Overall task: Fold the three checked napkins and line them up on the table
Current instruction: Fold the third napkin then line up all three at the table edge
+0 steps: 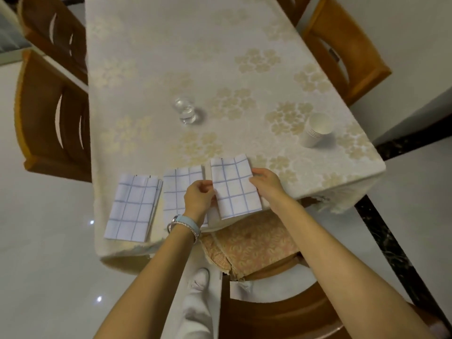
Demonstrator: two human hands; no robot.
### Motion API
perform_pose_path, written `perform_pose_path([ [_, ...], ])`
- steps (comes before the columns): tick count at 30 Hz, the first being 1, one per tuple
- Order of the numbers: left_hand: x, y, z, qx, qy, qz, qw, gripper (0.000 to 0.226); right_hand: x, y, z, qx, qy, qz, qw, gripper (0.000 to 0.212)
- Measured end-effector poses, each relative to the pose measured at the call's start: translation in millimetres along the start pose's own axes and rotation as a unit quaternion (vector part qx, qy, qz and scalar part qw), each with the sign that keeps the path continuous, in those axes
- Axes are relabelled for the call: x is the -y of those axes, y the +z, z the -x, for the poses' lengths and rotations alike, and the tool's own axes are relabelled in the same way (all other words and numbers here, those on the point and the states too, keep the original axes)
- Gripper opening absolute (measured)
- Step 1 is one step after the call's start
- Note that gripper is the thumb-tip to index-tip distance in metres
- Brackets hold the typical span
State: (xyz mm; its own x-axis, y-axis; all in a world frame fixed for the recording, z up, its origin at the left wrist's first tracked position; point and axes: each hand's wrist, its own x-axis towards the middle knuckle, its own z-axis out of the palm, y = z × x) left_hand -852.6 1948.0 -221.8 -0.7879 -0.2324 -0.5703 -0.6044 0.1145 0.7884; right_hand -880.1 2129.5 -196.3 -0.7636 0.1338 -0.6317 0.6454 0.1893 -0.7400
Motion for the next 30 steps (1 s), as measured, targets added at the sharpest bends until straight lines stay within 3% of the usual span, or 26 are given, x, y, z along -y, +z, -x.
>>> perform_pose_path([
  [7, -2, -15, 14, -0.008, 0.058, 0.003, 0.998, 0.019, 0, -6, 8, -0.011, -0.04, 0.026, 0.999, 0.038],
  [12, 2, -63, 30, -0.079, 0.122, -0.031, 0.989, 0.02, 13, 1, 20, -0.044, -0.113, 0.021, 0.992, 0.025],
  [17, 18, -136, 36, -0.18, 0.148, -0.074, 0.97, 0.023, 21, 55, 47, 0.023, -0.128, 0.007, 0.991, 0.018],
  [21, 33, -191, 29, -0.218, 0.108, -0.059, 0.968, 0.024, 19, 116, 68, 0.083, -0.105, -0.024, 0.991, 0.018],
  [30, 49, -242, -7, -0.118, 0.051, -0.093, 0.987, 0.03, 15, 223, 83, 0.088, -0.027, 0.017, 0.996, 0.03],
])
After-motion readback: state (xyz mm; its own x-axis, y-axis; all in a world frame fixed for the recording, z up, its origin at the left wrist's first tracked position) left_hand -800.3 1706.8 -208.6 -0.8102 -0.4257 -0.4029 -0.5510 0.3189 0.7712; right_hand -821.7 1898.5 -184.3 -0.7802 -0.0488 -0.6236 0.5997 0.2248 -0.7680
